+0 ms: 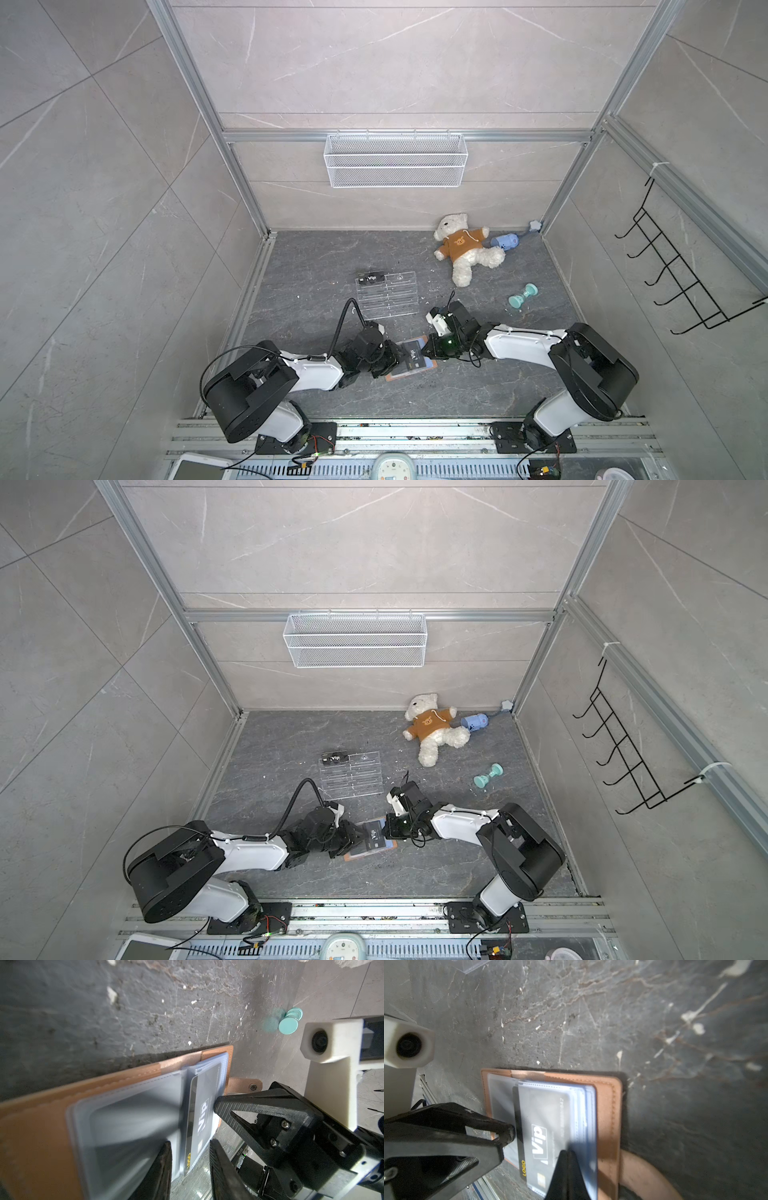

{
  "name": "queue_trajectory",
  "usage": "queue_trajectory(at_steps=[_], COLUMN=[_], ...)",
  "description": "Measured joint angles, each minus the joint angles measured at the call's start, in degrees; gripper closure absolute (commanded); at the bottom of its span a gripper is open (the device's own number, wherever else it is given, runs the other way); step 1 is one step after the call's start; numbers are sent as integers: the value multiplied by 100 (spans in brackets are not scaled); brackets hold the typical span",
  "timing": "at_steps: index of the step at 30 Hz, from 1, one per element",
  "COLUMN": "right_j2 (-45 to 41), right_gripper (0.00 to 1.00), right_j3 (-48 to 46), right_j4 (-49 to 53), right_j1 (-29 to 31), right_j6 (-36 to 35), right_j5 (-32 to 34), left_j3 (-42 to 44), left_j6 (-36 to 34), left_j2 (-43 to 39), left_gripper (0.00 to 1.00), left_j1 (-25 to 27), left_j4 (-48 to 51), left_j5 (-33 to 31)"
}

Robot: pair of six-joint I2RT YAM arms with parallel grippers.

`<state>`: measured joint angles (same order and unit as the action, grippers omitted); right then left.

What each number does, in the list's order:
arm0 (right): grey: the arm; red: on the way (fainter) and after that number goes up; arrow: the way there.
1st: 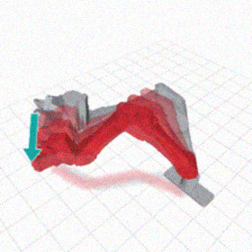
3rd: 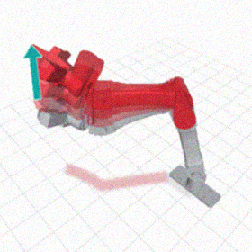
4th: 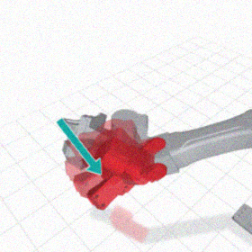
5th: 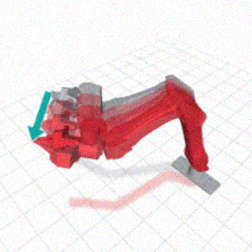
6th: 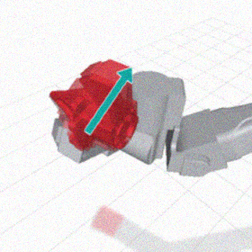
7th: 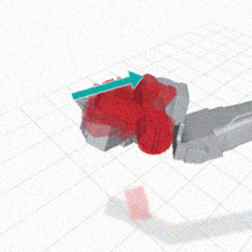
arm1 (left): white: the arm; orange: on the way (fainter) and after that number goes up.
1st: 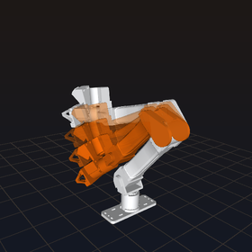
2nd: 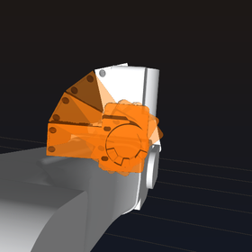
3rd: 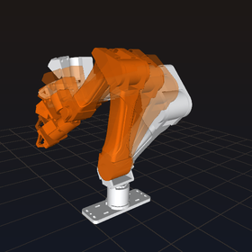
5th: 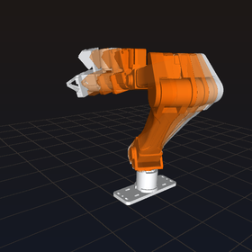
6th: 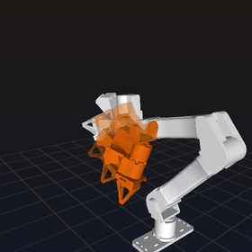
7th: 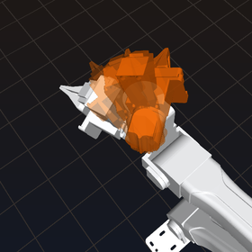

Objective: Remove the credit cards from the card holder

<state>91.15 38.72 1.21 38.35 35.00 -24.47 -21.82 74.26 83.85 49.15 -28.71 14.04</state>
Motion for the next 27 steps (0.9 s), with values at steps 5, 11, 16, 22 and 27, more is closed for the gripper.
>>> queue_trajectory(at_steps=[5,11,16,22,27], right_j2=[37,68,101,120,136], right_gripper=[100,100,100,100,100], right_j3=[-4,-7,-7,-7,-7], right_j4=[-79,-129,-166,-205,-234], right_j1=[11,33,33,37,37], right_j6=[0,0,0,0,0], right_j5=[-24,-42,-70,-92,-107], left_j3=[72,138,181,221,273], left_j6=[26,37,46,114,173], left_j2=[94,221,310,474,485], left_gripper=[71,73,77,89,95], left_j1=[11,39,50,83,85], left_j4=[-289,-616,-807,-1043,-1158], left_j5=[-46,-55,-61,-76,-120])
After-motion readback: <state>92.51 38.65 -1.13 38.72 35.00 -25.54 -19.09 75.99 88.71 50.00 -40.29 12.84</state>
